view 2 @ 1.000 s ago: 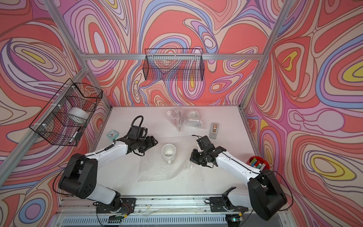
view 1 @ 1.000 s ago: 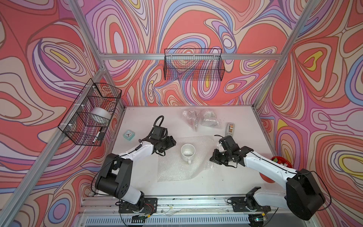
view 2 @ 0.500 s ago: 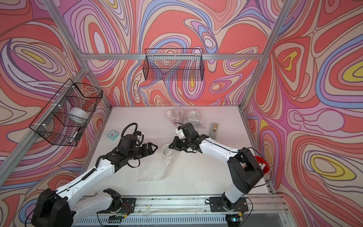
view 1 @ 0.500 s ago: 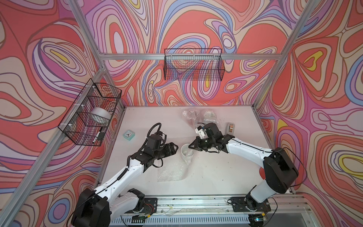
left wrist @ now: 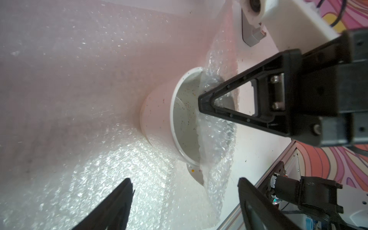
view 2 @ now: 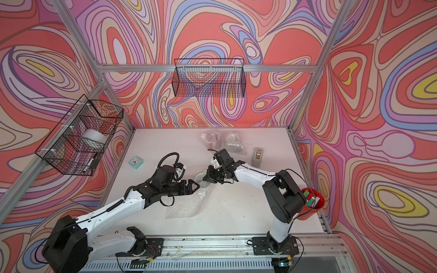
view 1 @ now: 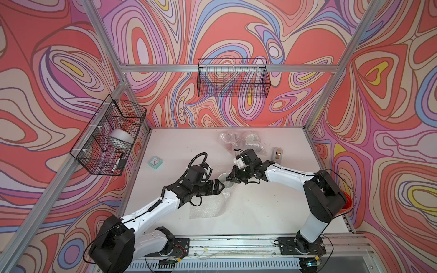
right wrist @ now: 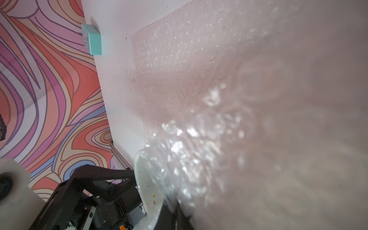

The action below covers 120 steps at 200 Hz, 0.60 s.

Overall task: Wrap mugs in bubble wrap
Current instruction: Wrap the mug in bubble wrap.

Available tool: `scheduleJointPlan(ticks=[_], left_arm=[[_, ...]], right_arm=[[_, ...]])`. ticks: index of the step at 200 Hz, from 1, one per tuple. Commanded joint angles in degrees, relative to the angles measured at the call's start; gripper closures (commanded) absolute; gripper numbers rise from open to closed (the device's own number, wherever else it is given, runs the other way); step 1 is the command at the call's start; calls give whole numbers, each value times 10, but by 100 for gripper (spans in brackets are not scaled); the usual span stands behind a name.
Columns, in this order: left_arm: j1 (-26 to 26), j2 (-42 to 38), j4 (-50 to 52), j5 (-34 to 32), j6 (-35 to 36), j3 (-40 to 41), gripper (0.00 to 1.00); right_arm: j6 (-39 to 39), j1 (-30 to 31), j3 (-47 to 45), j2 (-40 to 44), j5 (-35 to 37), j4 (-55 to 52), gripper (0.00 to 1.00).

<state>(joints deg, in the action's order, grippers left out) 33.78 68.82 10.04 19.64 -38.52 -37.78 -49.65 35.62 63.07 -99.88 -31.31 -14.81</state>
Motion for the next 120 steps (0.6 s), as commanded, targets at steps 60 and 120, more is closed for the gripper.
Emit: scheduleJointPlan(ticks=[60, 120], left_arm=[[6, 95, 44, -95, -25, -65, 16], [6, 124, 84, -124, -43, -83, 18]], right_arm=[[39, 8, 7, 32, 7, 7, 94], [152, 6, -12, 125, 171, -60, 53]])
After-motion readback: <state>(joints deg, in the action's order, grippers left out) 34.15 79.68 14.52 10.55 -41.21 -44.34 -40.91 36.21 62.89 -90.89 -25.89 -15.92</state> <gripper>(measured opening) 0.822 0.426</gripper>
